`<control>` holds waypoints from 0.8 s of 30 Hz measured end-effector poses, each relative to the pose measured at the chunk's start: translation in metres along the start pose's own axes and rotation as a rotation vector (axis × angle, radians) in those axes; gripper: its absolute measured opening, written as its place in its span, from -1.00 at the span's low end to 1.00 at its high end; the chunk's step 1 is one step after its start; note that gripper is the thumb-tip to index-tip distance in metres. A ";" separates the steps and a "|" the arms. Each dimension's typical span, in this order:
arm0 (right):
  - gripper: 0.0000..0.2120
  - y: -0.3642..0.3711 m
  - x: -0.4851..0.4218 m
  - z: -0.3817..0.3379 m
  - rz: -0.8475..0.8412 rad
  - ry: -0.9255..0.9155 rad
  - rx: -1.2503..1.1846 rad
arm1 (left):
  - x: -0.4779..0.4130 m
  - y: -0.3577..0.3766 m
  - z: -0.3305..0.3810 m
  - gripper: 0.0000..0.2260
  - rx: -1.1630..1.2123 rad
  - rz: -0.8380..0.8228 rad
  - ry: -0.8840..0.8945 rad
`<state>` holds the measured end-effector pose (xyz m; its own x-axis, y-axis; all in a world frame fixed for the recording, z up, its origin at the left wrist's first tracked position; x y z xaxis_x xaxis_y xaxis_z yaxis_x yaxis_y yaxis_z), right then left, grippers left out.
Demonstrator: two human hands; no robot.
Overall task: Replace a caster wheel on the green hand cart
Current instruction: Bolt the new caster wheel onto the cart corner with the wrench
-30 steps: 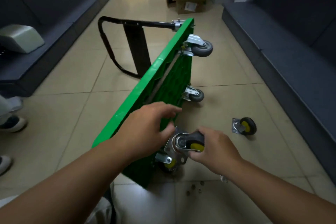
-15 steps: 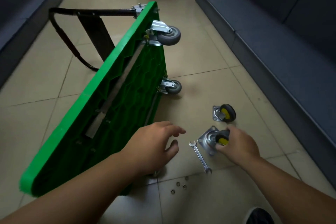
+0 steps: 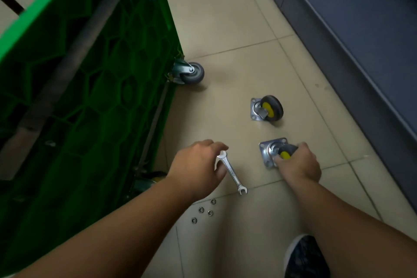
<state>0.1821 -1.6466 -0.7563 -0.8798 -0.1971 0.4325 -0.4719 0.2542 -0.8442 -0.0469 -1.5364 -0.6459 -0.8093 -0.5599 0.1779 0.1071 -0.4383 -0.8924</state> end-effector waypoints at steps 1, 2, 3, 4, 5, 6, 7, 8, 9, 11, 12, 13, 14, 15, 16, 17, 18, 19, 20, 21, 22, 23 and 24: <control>-0.53 0.002 -0.006 0.001 0.009 0.016 0.001 | -0.004 0.006 0.002 -0.62 0.006 0.007 0.004; -0.52 0.003 -0.011 0.003 0.017 0.033 -0.003 | -0.006 0.012 0.003 -0.61 0.007 0.011 0.011; -0.51 0.004 -0.017 0.005 0.022 0.053 -0.007 | -0.008 0.019 0.005 -0.60 0.002 0.007 0.019; -0.51 0.005 -0.021 0.008 0.024 0.076 -0.010 | -0.010 0.026 0.006 -0.59 -0.004 -0.007 0.031; -0.50 0.005 -0.025 0.012 0.027 0.097 -0.013 | -0.012 0.033 0.007 -0.58 -0.010 -0.026 0.045; -0.50 0.006 -0.028 0.014 0.030 0.111 -0.012 | -0.014 0.040 0.008 -0.57 -0.012 -0.047 0.059; -0.51 0.007 -0.030 0.017 0.033 0.115 -0.004 | -0.016 0.046 0.008 -0.56 -0.014 -0.067 0.068; -0.52 0.009 -0.031 0.019 0.032 0.112 0.010 | -0.018 0.052 0.008 -0.55 -0.015 -0.083 0.074; -0.54 0.011 -0.032 0.020 0.029 0.105 0.024 | -0.021 0.057 0.008 -0.53 -0.015 -0.095 0.076; -0.57 0.016 -0.032 0.023 0.019 0.091 0.042 | -0.023 0.066 0.008 -0.51 -0.007 -0.108 0.068; -0.58 0.019 -0.031 0.024 0.017 0.081 0.049 | -0.024 0.069 0.009 -0.50 0.002 -0.108 0.061; -0.58 0.021 -0.030 0.025 0.018 0.070 0.056 | -0.024 0.071 0.010 -0.49 0.010 -0.105 0.057; -0.57 0.023 -0.029 0.026 0.018 0.063 0.067 | -0.025 0.073 0.010 -0.48 0.014 -0.099 0.053; -0.55 0.024 -0.029 0.026 0.017 0.065 0.085 | -0.026 0.074 0.009 -0.48 0.013 -0.092 0.049; -0.51 0.024 -0.029 0.024 0.022 0.069 0.106 | -0.028 0.074 0.007 -0.48 0.013 -0.084 0.046; -0.44 0.024 -0.030 0.020 0.034 0.064 0.123 | -0.029 0.074 0.005 -0.48 0.014 -0.077 0.043; -0.35 0.022 -0.033 0.012 0.054 0.041 0.119 | -0.029 0.074 0.002 -0.49 0.017 -0.073 0.040; -0.27 0.020 -0.036 0.000 0.074 -0.003 0.087 | -0.029 0.073 -0.001 -0.50 0.019 -0.069 0.036; -0.22 0.018 -0.042 -0.015 0.079 -0.062 0.039 | -0.029 0.073 -0.005 -0.50 0.022 -0.065 0.032; -0.20 0.017 -0.048 -0.032 0.065 -0.120 -0.014 | -0.028 0.073 -0.008 -0.51 0.024 -0.059 0.027; -0.19 0.017 -0.055 -0.050 0.038 -0.170 -0.059 | -0.027 0.072 -0.011 -0.51 0.026 -0.053 0.022; -0.17 0.017 -0.063 -0.066 0.006 -0.210 -0.085 | -0.026 0.072 -0.015 -0.51 0.028 -0.047 0.016; -0.14 0.018 -0.069 -0.080 -0.029 -0.245 -0.088 | -0.024 0.072 -0.017 -0.51 0.030 -0.044 0.011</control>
<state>0.2300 -1.5527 -0.7758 -0.8313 -0.4258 0.3573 -0.5089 0.3245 -0.7973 -0.0296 -1.5417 -0.7213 -0.8198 -0.5320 0.2120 0.0884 -0.4833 -0.8710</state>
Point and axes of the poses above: each hand's wrist, its own x-axis away from the middle knuckle, its own y-axis out of the palm, z = x × y, the point moved 3 cm from there along -x, towards the middle knuckle, and after that the axes turned 11 degrees about y, right-handed, at the moved point
